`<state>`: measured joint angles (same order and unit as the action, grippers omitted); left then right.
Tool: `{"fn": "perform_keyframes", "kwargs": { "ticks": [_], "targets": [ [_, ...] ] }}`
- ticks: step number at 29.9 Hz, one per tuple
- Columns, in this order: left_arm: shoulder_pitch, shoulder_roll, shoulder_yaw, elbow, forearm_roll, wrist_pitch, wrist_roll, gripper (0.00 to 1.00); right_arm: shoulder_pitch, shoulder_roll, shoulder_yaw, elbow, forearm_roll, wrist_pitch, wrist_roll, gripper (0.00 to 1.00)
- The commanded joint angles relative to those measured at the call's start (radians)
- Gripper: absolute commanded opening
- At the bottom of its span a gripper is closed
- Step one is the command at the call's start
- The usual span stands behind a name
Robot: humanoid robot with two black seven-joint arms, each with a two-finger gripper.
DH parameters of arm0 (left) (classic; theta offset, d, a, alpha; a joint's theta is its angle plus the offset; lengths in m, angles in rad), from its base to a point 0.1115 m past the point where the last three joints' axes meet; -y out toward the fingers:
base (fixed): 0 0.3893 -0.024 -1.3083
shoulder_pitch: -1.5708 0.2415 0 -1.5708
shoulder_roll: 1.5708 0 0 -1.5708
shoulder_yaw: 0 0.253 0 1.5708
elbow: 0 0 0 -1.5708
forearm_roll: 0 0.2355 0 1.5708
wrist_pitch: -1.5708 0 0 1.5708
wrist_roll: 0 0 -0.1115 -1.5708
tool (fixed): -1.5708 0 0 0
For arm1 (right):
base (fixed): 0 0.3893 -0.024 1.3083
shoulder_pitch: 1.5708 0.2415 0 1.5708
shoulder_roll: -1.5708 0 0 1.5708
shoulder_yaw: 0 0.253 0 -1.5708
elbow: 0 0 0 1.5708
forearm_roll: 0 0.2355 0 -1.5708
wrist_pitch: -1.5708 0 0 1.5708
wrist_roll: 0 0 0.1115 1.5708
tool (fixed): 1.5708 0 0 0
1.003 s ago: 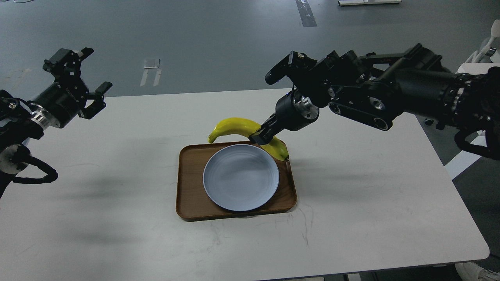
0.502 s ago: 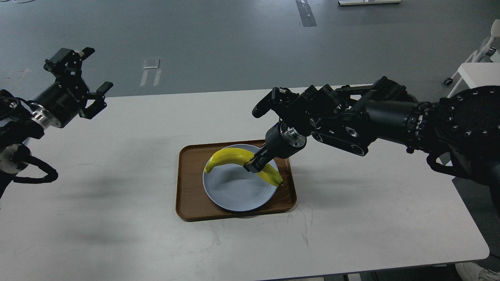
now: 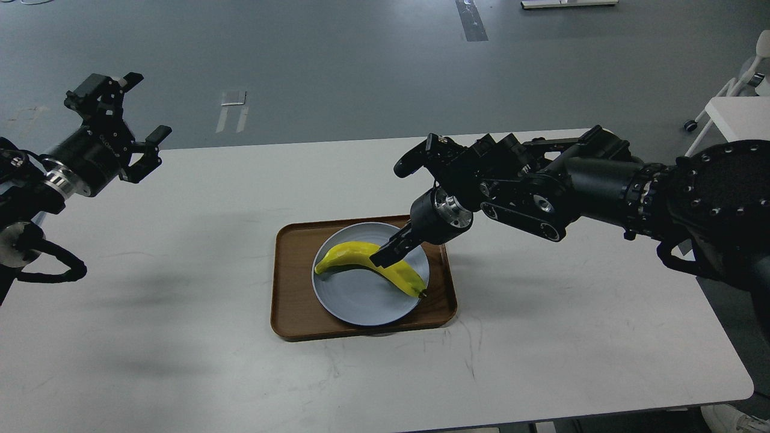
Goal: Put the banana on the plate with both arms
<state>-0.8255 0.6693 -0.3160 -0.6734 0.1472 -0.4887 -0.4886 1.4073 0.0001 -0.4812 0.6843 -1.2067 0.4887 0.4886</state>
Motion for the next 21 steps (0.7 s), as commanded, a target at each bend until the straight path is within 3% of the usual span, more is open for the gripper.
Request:
{"fn": "perform_keyframes", "kwargs": {
  "ticks": [1, 4, 11, 14, 21],
  "targets": [
    [0.0, -0.002, -0.001, 0.0, 0.0, 0.0, 0.0, 1.0, 0.039, 0.0, 0.013, -0.009, 0.09, 0.0, 0.0, 0.99],
    [0.0, -0.002, -0.005, 0.0, 0.0, 0.0, 0.0, 1.0, 0.102, -0.029, 0.055, -0.006, 0.2, 0.0, 0.0, 0.99],
    [0.0, -0.002, -0.005, 0.0, 0.0, 0.0, 0.0, 1.0, 0.102, -0.296, 0.31, -0.006, 0.485, 0.0, 0.0, 1.0],
    [0.002, -0.005, -0.005, 0.0, 0.0, 0.0, 0.0, 1.0, 0.003, -0.403, 0.415, -0.006, 0.663, 0.0, 0.0, 1.0],
    [0.003, -0.022, -0.008, 0.0, 0.0, 0.0, 0.0, 1.0, -0.296, -0.506, 0.693, -0.003, 0.935, 0.0, 0.0, 1.0]
  ]
}}
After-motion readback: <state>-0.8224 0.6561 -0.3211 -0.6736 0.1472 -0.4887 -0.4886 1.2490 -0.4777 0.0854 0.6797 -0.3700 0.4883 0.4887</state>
